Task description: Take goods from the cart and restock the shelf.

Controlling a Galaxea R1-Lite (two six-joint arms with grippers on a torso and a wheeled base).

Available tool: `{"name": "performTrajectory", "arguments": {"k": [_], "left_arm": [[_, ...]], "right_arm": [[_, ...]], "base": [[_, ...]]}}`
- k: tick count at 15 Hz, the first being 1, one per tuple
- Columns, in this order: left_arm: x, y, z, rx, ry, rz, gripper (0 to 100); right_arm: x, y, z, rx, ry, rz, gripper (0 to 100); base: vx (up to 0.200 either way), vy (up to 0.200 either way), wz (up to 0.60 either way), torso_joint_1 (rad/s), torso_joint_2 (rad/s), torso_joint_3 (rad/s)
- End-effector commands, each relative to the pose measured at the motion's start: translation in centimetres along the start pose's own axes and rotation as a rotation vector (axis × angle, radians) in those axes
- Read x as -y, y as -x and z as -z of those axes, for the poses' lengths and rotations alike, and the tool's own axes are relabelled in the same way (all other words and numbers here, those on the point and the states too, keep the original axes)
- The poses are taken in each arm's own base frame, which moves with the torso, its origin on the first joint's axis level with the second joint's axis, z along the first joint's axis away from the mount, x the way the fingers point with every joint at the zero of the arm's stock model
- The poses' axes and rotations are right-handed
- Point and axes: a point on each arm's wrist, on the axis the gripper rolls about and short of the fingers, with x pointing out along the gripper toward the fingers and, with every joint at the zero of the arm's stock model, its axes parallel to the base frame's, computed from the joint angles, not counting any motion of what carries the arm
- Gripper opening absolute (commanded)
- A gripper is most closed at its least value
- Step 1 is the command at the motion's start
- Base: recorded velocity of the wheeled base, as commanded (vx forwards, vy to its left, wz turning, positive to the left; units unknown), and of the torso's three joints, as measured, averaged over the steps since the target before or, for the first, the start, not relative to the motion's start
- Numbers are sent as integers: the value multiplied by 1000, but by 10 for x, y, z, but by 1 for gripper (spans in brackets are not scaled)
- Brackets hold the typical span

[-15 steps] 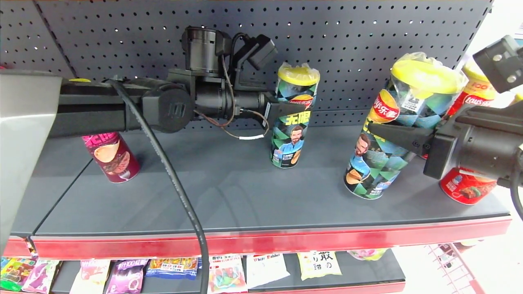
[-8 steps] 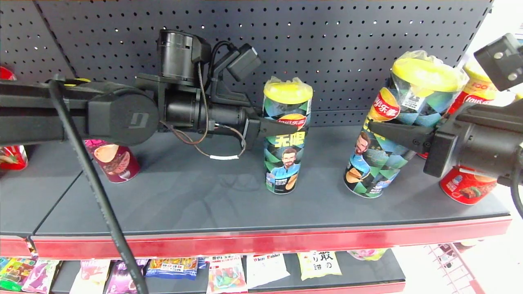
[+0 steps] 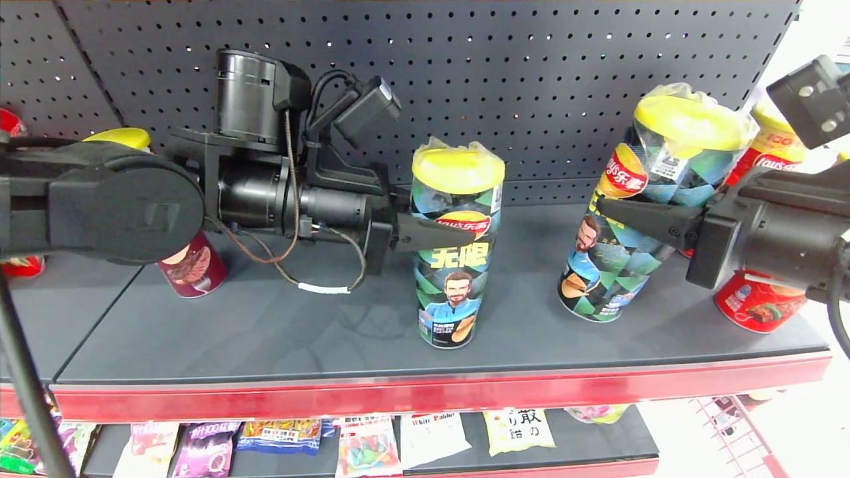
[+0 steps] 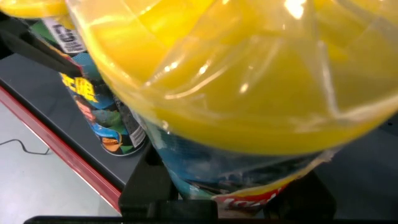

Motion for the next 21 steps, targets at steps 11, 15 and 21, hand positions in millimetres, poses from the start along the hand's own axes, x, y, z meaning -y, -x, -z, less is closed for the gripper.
{"name": "performTrajectory", "arguments": {"k": [11, 15, 21], "left_arm": [[16, 11, 8, -17, -7, 23, 0], [20, 13, 11, -23, 2, 27, 0], [22, 15, 9, -20, 1, 26, 0]], "right_arm": [[0, -1, 1, -3, 0, -1, 0], [0, -1, 0, -3, 0, -1, 0], [0, -2, 1, -4, 0, -2, 0]], "base": [[0, 0, 0, 0, 0, 0], [0, 0, 0, 0, 0, 0], [0, 0, 0, 0, 0, 0]]}}
